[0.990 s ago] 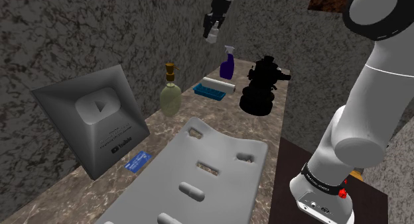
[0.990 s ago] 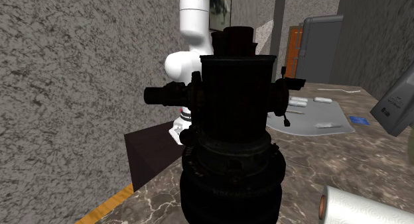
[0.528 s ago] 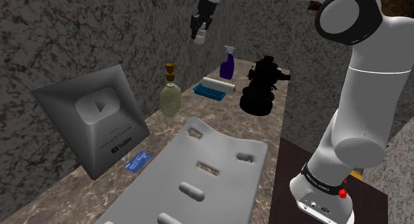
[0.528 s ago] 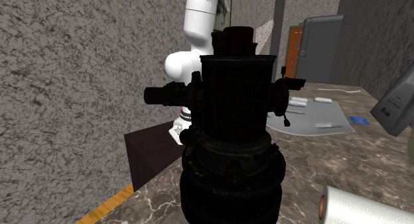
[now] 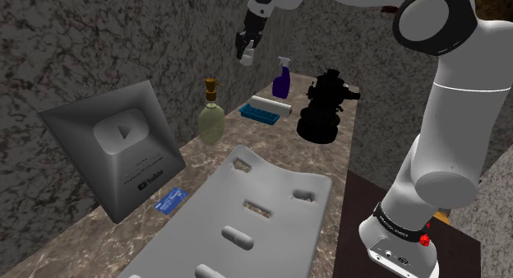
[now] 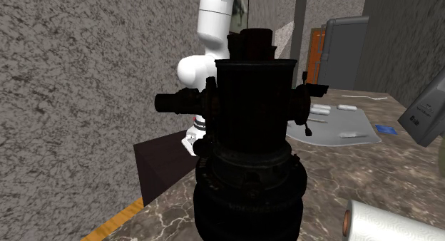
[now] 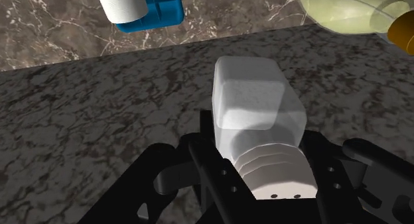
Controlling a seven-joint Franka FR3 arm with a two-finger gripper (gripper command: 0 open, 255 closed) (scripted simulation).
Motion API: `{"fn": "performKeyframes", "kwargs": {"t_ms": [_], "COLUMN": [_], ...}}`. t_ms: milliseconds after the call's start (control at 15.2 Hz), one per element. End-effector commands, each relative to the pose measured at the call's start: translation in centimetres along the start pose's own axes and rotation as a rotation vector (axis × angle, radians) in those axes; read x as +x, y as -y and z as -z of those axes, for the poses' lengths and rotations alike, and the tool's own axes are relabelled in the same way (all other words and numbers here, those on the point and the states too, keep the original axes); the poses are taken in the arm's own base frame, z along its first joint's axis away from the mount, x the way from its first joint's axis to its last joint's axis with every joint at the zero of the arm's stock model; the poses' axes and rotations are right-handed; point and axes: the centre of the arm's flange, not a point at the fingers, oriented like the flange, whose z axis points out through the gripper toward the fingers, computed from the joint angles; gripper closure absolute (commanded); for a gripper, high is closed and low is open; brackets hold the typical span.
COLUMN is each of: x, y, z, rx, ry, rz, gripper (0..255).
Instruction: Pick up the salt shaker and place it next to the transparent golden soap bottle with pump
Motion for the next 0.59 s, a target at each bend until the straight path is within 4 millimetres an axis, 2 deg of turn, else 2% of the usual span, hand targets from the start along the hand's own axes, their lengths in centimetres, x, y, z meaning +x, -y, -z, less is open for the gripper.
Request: {"fn": "performKeyframes", "kwargs": {"t_ms": [0, 528], "x": [-0.4, -1.9], "y": [0.1, 0.0], "z": [-1.0, -5.0], "rx": [0.0, 0.0], "ry": [-0.001, -0.001], "rz": [0.0, 0.0], "gripper": [255, 255]}}
